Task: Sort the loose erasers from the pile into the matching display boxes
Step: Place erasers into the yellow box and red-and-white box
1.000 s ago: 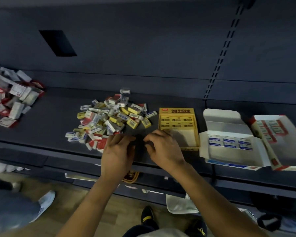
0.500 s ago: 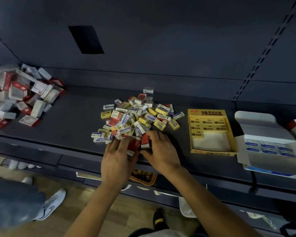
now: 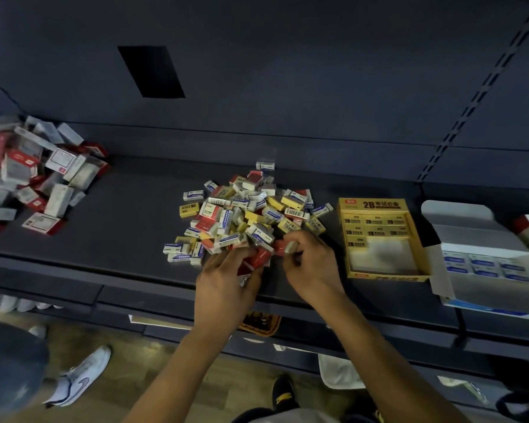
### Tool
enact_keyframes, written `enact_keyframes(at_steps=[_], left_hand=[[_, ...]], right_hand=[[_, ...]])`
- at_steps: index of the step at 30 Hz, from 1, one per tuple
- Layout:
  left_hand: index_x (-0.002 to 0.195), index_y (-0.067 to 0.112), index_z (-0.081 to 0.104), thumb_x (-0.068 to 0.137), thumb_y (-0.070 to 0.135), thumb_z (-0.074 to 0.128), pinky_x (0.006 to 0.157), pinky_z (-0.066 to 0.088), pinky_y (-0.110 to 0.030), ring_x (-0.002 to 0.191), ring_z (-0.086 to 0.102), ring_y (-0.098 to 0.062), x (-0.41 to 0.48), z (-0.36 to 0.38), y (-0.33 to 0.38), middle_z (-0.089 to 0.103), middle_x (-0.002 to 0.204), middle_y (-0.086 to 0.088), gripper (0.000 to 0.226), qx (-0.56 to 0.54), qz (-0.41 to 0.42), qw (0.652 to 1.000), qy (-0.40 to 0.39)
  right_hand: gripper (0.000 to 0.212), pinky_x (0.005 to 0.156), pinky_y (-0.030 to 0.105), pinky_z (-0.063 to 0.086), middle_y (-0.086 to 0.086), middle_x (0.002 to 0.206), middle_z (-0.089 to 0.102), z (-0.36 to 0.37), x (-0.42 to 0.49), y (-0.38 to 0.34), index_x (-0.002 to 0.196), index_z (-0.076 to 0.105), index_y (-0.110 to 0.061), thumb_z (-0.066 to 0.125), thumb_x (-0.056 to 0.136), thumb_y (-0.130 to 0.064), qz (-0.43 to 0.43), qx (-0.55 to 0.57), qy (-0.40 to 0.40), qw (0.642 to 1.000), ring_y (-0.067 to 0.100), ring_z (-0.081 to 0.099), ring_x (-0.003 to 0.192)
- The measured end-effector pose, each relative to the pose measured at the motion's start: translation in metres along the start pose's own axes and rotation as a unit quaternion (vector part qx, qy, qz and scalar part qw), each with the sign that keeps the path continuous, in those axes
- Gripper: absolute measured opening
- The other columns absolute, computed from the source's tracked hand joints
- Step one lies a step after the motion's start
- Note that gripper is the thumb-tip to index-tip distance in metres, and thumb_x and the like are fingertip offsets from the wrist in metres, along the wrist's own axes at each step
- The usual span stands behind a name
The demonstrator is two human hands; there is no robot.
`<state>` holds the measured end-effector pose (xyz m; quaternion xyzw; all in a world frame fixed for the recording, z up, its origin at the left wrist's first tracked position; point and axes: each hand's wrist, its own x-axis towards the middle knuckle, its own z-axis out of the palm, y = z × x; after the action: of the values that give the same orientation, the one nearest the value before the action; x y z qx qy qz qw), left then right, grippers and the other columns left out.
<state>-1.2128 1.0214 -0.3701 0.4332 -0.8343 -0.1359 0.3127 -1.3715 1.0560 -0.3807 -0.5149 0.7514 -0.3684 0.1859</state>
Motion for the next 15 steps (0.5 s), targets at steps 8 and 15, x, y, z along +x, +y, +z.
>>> enact_keyframes(at_steps=[8,15], left_hand=[[0.101,0.013,0.067,0.087,0.022,0.057,0.055,0.046,-0.017,0.062,0.058,-0.004,0.020,0.003,0.023,0.066,0.078,0.007,0.020,-0.096,0.004,0.995,0.005],[0.104,0.023,0.065,0.093,0.023,0.055,0.050,0.038,-0.009,0.061,0.057,-0.003,0.027,0.018,0.050,0.059,0.068,0.016,0.015,-0.172,-0.085,0.981,-0.038]], right_hand=[[0.007,0.067,0.004,0.043,-0.022,0.079,0.062,-0.047,0.002,0.006,0.091,0.061,-0.032,0.057,0.091,-0.026,0.044,0.128,0.044,0.990,-0.012,0.059,0.075],[0.011,0.060,0.019,0.052,-0.005,0.078,0.068,-0.070,-0.003,0.023,0.089,0.062,-0.021,0.054,0.093,-0.027,0.115,0.247,0.055,0.961,0.003,0.067,0.069]])
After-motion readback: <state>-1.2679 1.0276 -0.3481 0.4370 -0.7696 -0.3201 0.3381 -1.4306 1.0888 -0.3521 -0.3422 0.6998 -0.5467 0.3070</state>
